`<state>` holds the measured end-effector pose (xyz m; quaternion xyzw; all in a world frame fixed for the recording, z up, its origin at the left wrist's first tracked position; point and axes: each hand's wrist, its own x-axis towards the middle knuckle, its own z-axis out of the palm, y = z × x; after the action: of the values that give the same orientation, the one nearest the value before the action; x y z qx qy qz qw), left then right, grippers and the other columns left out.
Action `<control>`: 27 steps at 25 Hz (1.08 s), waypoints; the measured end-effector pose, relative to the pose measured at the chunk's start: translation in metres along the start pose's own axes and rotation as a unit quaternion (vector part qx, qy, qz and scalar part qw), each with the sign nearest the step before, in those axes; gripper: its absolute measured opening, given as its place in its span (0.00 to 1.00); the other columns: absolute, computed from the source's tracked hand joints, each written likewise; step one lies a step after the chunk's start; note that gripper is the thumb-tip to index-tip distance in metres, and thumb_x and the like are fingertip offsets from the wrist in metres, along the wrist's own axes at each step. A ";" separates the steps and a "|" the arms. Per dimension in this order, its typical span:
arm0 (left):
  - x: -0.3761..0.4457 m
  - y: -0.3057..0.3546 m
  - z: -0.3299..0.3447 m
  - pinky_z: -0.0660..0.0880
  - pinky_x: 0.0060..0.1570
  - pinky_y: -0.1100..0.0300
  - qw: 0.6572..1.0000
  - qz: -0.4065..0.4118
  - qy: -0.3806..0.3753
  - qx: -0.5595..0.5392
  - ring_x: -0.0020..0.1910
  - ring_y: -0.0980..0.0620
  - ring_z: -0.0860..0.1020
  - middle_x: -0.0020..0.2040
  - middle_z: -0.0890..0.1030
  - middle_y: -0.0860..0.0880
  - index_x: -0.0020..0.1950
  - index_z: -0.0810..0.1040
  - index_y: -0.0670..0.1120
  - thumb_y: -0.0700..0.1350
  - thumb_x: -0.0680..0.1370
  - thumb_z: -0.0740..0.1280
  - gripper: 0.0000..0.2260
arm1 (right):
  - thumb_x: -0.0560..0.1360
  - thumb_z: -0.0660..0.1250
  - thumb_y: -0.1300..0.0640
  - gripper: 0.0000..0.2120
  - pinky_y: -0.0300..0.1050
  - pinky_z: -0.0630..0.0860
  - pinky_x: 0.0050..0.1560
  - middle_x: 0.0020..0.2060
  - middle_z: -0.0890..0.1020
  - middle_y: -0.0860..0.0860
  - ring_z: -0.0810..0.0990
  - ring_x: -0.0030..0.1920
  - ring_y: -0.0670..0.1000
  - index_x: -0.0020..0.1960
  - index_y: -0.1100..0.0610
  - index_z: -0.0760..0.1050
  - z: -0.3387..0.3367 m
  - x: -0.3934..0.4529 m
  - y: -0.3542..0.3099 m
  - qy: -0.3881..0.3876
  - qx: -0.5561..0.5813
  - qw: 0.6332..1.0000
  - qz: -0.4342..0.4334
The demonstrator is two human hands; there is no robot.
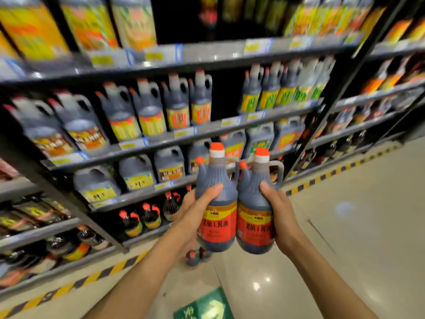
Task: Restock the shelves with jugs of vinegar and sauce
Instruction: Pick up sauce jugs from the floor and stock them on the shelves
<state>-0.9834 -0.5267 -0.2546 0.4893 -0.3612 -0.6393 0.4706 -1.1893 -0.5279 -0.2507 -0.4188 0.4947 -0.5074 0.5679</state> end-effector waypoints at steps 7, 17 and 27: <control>-0.044 0.130 0.032 0.83 0.44 0.53 0.996 0.069 -0.049 -0.008 0.49 0.48 0.88 0.51 0.88 0.50 0.61 0.82 0.55 0.64 0.61 0.79 0.31 | 0.66 0.76 0.31 0.36 0.58 0.84 0.52 0.60 0.85 0.60 0.86 0.56 0.65 0.67 0.51 0.81 0.034 -0.031 -0.129 -0.025 0.002 0.998 -0.055; 0.011 0.195 0.062 0.82 0.55 0.43 0.995 0.084 -0.047 -0.028 0.51 0.42 0.87 0.53 0.88 0.44 0.53 0.87 0.58 0.63 0.62 0.80 0.21 | 0.56 0.80 0.29 0.39 0.55 0.85 0.46 0.56 0.87 0.59 0.87 0.53 0.64 0.61 0.48 0.85 0.023 0.043 -0.204 -0.097 -0.007 0.995 -0.011; 0.153 0.274 0.097 0.83 0.46 0.50 0.991 0.100 0.087 -0.037 0.50 0.40 0.87 0.52 0.87 0.40 0.53 0.88 0.49 0.60 0.68 0.76 0.20 | 0.75 0.71 0.39 0.19 0.57 0.85 0.52 0.57 0.87 0.60 0.87 0.55 0.63 0.58 0.49 0.86 0.017 0.258 -0.276 -0.206 0.002 0.978 0.033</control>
<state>-1.0211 -0.7542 -0.0203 0.4867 -0.3422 -0.5571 0.5794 -1.2180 -0.8211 -0.0130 -0.4968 0.3796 -0.3925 0.6746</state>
